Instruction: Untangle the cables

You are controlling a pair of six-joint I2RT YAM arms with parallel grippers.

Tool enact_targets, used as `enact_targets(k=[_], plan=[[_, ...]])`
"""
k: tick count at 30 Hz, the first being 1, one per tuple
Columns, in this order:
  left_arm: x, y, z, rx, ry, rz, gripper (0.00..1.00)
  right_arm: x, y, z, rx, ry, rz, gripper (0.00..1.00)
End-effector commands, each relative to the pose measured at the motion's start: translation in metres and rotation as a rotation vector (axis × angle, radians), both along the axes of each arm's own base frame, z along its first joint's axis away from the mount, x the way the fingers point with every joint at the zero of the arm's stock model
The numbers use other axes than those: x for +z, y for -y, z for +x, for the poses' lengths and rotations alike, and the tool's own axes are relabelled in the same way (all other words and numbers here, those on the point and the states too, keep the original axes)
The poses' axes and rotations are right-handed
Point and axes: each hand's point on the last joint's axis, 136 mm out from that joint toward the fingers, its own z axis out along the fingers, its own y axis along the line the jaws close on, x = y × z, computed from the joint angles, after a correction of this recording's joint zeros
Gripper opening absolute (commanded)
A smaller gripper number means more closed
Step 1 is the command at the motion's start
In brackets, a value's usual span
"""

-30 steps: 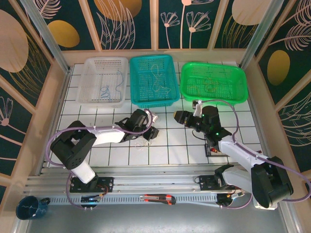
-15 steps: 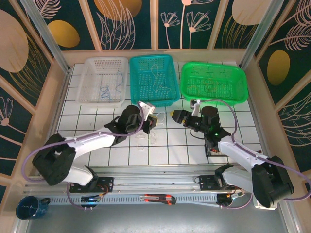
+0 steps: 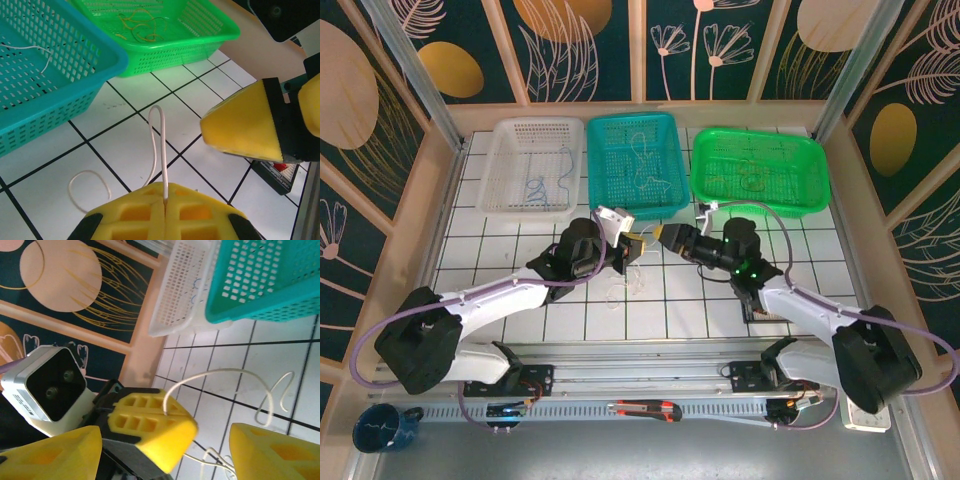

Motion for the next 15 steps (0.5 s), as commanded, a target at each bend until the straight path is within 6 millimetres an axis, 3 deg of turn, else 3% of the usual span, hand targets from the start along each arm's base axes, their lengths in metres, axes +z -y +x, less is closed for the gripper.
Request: enact_targets(k=[1, 10, 12, 14, 15], plan=[[0.016, 0.005, -0.003, -0.021, 0.027, -0.059, 0.00, 0.029, -0.014, 0.002, 0.038, 0.048, 0.086, 0.68], [0.016, 0.007, -0.010, -0.052, 0.021, -0.084, 0.00, 0.037, -0.042, 0.023, 0.081, 0.018, 0.195, 0.63], [0.014, 0.007, -0.011, -0.056, 0.018, -0.087, 0.00, 0.041, -0.049, 0.029, 0.102, 0.018, 0.217, 0.48], [0.011, 0.006, -0.013, -0.058, 0.013, -0.089, 0.00, 0.048, -0.055, 0.035, 0.120, 0.031, 0.233, 0.14], [0.008, 0.005, -0.014, -0.058, 0.009, -0.090, 0.00, 0.052, -0.057, 0.037, 0.124, 0.039, 0.238, 0.02]])
